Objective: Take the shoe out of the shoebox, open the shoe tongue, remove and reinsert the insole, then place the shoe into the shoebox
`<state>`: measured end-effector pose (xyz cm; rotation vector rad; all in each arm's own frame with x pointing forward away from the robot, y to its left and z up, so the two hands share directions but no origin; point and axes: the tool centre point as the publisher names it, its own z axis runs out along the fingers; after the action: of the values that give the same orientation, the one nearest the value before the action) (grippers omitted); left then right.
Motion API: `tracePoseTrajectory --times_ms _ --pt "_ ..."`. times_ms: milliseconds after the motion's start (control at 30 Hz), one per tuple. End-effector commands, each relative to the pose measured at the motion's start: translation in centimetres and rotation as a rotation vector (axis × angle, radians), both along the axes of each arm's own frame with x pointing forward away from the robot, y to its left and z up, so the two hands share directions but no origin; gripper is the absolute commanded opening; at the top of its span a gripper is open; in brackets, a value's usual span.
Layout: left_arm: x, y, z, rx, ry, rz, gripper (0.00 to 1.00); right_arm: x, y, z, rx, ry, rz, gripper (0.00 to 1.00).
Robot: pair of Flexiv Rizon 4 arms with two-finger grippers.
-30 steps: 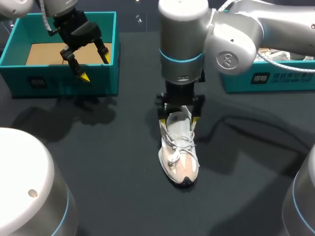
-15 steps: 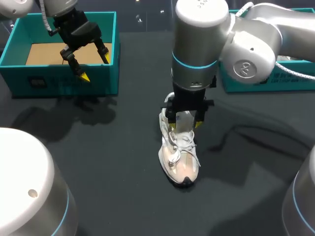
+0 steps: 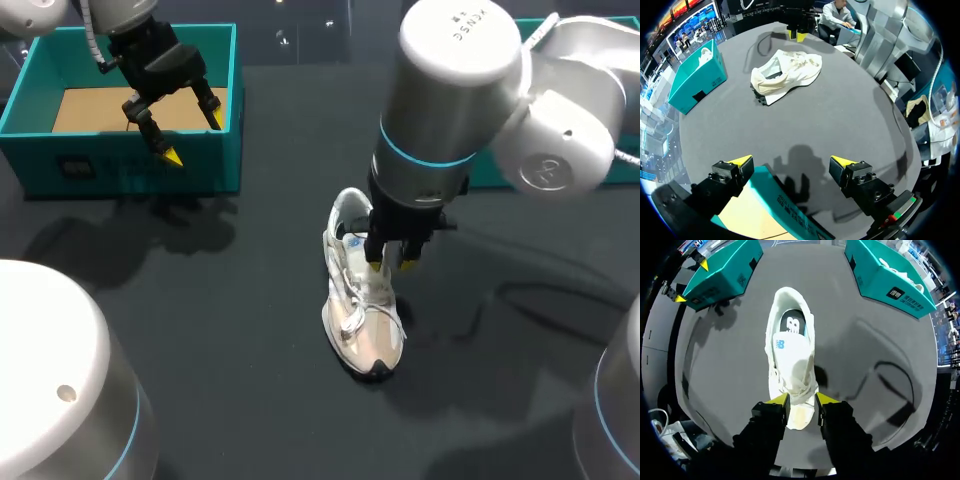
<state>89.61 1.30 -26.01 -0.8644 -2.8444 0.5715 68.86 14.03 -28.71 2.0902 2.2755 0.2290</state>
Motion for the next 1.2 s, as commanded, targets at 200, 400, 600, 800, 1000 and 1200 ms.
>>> tracePoseTrajectory --times_ms 200,400,600,800,1000,1200 --pt "0.0 0.0 0.0 0.002 0.000 0.000 1.00 3.6 3.0 -1.9 0.018 0.012 0.108 0.25" --pt "0.0 0.0 0.0 0.002 0.000 0.000 1.00 5.5 3.8 -3.3 0.050 0.018 0.160 0.22" --pt "0.0 0.0 0.0 0.002 0.000 0.000 1.00 6.8 3.6 -5.0 0.086 0.039 0.169 0.20" --pt "0.0 0.0 0.0 0.002 0.000 0.000 1.00 7.0 3.1 -5.4 0.081 0.054 0.152 0.20" --pt "0.0 0.0 0.0 0.002 0.000 0.000 1.00 6.6 3.6 -3.6 0.020 0.010 0.156 0.24" --pt "0.0 0.0 0.0 0.002 0.000 0.000 1.00 6.4 3.1 -3.6 -0.024 0.018 0.123 0.27"
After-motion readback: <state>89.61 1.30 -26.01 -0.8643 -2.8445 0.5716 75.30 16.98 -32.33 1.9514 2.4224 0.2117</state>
